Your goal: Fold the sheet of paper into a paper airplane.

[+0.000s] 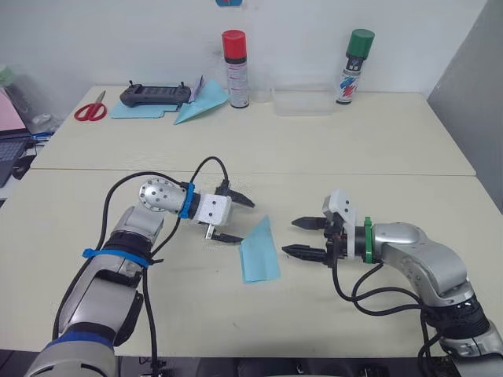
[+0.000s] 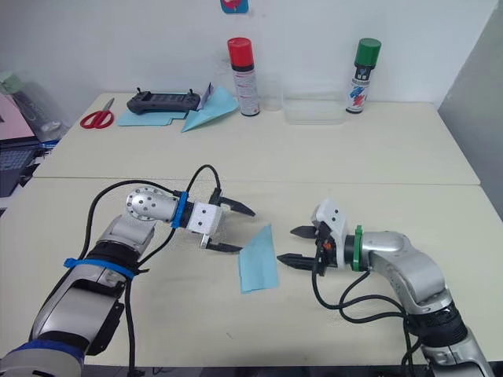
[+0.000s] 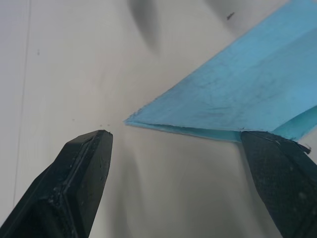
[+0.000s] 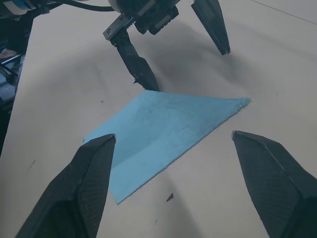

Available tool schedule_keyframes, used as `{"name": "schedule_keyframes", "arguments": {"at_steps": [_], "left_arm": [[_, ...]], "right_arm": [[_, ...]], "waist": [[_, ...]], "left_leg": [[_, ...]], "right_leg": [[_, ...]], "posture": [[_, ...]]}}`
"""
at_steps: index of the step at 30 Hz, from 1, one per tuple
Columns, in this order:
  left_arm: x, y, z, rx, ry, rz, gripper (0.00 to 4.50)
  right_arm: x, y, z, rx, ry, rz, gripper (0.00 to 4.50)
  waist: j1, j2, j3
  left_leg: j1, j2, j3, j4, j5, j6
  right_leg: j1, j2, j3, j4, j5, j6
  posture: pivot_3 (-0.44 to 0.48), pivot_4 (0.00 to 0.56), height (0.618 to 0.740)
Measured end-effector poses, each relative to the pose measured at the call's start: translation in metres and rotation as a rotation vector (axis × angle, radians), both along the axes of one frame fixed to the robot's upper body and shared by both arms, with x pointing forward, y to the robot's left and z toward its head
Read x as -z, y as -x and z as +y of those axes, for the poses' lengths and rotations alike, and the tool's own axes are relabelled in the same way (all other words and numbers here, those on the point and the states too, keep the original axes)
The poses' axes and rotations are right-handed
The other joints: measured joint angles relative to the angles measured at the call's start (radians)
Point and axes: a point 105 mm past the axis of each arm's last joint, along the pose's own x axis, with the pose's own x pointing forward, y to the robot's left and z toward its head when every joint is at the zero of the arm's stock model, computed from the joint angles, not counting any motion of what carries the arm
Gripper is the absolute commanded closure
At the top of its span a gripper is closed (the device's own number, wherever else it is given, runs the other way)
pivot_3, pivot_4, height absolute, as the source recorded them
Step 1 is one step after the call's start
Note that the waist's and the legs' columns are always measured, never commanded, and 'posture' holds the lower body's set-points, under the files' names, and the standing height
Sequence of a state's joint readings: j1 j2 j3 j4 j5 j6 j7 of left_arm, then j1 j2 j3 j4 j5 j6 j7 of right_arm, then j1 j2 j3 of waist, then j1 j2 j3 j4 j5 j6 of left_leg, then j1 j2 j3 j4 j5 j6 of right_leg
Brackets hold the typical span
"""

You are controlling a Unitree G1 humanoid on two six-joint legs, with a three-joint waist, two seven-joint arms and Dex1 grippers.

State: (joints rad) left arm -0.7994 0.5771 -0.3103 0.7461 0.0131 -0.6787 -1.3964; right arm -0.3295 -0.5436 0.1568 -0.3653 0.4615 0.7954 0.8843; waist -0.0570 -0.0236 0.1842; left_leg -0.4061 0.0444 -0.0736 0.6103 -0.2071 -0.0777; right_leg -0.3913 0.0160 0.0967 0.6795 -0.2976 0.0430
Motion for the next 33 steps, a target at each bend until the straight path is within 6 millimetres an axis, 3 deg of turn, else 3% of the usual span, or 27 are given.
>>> {"name": "schedule_keyframes", "arguments": {"at_steps": [10,25,29,33], "left_arm": [[0.006,0.01,-0.024,0.146,0.002,-0.007,0.0],[0.005,0.016,-0.024,0.194,-0.031,-0.006,4.49],[0.0,0.015,-0.006,0.084,-0.153,0.008,4.49],[-0.014,0.029,0.002,-0.043,-0.237,0.068,4.49]], "right_arm": [[-0.002,-0.003,-0.007,0.033,0.01,-0.011,0.77],[-0.001,-0.004,-0.009,0.054,0.016,-0.016,0.73],[0.0,-0.004,-0.016,0.069,0.025,-0.025,0.73],[-0.003,-0.008,-0.027,0.103,0.031,-0.049,0.73]], "waist": [[0.0,0.0,0.0],[0.0,0.0,0.0],[-0.004,0.0,0.0],[-0.003,0.0,0.0]], "left_leg": [[-0.001,0.0,0.0,0.001,0.0,0.0],[-0.001,0.0,-0.001,0.002,0.0,0.0],[0.0,0.0,-0.001,0.001,0.0,0.0],[-0.001,0.001,-0.001,0.001,0.0,0.0]], "right_leg": [[0.0,0.0,0.0,0.0,0.0,0.0],[0.0,0.0,0.0,0.001,0.0,0.0],[0.0,0.001,0.0,0.001,0.0,0.0],[0.0,0.0,0.0,0.001,0.0,0.0]], "posture": [[0.0,0.15,0.74],[0.0,0.15,0.74],[0.0,0.15,0.74],[0.0,0.15,0.74]]}}
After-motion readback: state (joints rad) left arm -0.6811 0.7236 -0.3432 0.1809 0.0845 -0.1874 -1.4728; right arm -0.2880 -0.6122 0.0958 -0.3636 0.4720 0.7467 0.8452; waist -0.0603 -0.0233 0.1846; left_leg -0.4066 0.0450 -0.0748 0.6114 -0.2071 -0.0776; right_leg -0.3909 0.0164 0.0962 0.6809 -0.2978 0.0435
